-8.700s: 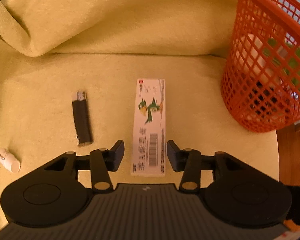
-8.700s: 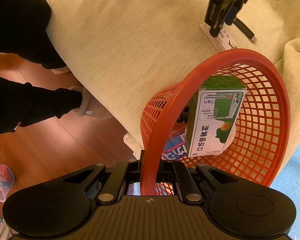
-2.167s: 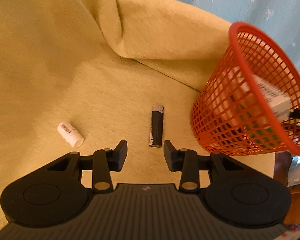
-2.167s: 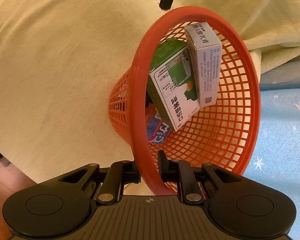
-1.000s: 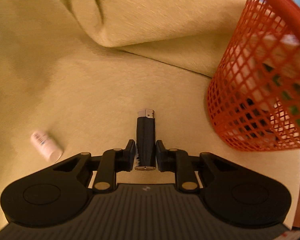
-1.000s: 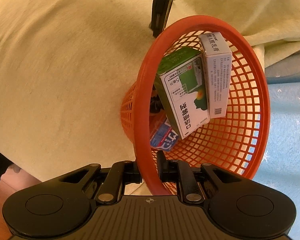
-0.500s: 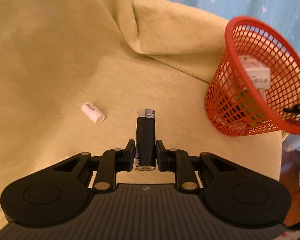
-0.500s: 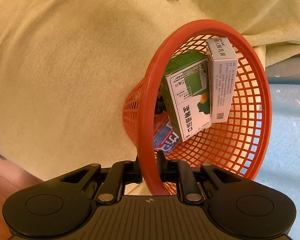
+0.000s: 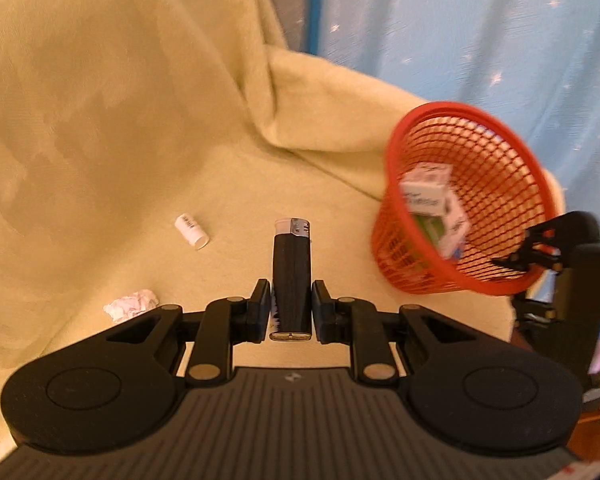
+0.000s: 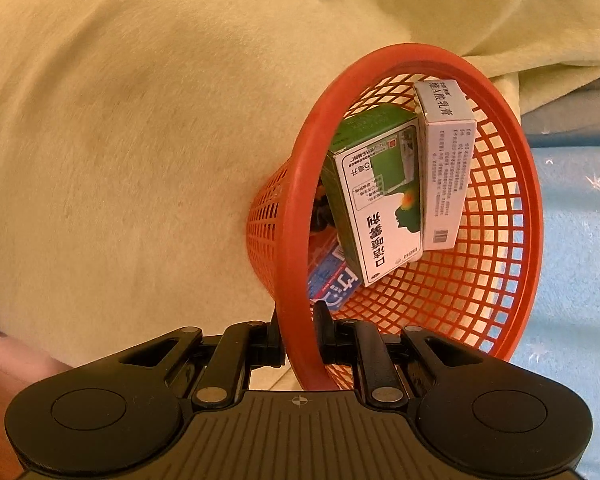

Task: Organize objects
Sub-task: 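Lift the black lighter and carry it toward the basket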

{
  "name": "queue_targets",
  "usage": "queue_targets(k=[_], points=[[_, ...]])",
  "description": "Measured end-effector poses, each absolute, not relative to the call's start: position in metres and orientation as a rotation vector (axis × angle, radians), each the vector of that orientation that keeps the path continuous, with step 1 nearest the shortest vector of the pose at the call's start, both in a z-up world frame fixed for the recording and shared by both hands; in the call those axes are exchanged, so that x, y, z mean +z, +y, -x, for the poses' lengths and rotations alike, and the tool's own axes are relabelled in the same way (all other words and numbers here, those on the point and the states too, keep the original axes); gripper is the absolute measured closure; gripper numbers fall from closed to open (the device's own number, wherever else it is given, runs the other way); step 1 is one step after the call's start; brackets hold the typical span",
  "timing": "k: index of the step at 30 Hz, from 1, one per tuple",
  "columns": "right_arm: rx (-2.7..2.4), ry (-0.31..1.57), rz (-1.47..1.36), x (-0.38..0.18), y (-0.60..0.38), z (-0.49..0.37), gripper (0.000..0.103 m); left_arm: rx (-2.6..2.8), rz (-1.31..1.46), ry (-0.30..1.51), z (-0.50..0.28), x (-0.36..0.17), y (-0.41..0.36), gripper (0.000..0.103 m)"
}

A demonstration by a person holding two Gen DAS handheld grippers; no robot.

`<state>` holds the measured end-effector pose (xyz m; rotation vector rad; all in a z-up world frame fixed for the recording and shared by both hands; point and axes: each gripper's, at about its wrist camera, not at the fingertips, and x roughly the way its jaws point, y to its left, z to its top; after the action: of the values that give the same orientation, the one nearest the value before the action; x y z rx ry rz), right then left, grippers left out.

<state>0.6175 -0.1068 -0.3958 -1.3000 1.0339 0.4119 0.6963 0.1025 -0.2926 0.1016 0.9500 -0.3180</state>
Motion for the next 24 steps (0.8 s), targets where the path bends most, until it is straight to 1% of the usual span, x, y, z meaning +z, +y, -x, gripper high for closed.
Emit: queue_targets(k=[12,19,24], points=[[0.239,1.099,1.266,-0.408,-0.071,-0.619,0.093,-0.587,-0.186,0.852,-0.711,-0.262,0.091,0.086],[0.179,1.124,1.203,-0.412,-0.054,-0.619,0.093,-0.693,-0.23,0.804,-0.717,-0.253,0.077,0.086],[0.173,1.134,1.171,-0.411,-0.041,-0.62,0.096,-0.763,-0.237,0.795,-0.719,-0.257,0.056,0.086]])
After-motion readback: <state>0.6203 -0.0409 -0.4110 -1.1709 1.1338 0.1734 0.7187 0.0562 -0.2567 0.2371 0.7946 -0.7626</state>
